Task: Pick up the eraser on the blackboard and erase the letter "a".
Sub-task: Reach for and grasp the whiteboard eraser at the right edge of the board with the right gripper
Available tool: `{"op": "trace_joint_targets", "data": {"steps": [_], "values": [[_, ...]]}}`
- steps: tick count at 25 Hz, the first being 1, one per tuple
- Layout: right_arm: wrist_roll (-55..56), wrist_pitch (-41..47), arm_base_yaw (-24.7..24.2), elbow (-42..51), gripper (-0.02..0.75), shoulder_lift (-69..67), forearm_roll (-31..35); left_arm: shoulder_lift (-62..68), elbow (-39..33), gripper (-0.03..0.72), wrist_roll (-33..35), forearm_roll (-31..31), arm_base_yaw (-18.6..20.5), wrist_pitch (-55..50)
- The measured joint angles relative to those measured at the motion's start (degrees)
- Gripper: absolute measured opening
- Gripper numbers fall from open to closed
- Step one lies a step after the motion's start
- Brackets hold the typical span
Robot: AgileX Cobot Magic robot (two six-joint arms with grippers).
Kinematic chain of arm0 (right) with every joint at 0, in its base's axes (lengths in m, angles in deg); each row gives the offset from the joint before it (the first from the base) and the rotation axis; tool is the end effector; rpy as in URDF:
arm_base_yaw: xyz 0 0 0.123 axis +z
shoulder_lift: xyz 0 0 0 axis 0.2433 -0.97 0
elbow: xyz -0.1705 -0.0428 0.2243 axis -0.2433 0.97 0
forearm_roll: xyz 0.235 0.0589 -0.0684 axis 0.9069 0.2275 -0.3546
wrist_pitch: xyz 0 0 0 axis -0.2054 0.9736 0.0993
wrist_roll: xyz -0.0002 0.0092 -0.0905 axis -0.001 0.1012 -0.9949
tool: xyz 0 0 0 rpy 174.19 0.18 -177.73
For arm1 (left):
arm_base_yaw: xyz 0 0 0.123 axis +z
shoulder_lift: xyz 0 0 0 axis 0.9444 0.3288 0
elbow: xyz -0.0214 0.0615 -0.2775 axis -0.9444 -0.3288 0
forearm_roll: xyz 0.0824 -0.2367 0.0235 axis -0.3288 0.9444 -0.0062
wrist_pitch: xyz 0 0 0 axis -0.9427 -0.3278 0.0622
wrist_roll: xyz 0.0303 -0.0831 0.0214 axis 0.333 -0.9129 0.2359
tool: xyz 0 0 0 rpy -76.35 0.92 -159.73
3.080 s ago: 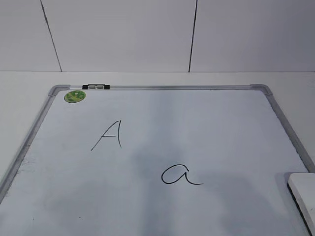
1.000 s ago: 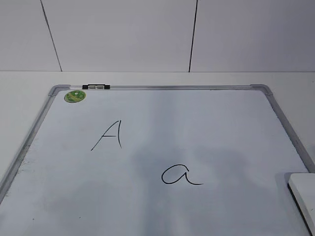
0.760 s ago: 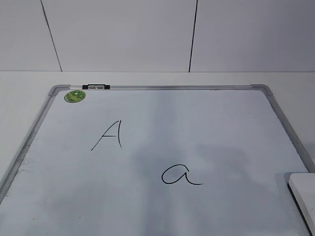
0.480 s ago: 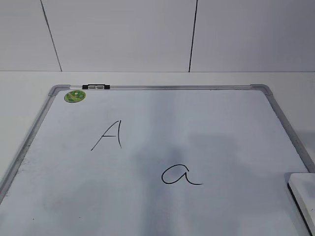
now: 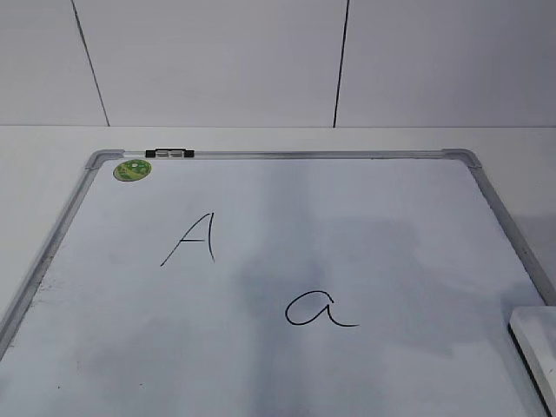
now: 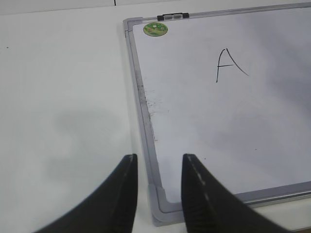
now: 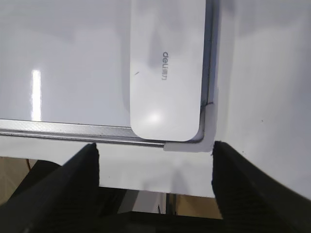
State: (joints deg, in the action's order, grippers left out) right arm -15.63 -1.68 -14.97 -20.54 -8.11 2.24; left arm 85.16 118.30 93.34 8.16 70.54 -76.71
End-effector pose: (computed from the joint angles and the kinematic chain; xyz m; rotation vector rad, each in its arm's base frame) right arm 0.1332 0.0100 0.2683 -0.0709 2.8597 0.1785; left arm -0.0071 -0.0165 0.2772 0.1638 2.0724 -0.1650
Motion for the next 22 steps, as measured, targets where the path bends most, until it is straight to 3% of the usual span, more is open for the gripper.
{"op": "trace_joint_targets", "data": {"steps": [9,22], "values": [[-0.2,-2.2,2.8,-0.6,0.573,-7.1,0.2,0.0,0.0,0.235,0.0,0.0,0.0,0.0],[1.4,-6.4,2.8,-0.6,0.574,-13.9,-1.4,0.0,0.0,0.235,0.0,0.0,0.0,0.0]]}}
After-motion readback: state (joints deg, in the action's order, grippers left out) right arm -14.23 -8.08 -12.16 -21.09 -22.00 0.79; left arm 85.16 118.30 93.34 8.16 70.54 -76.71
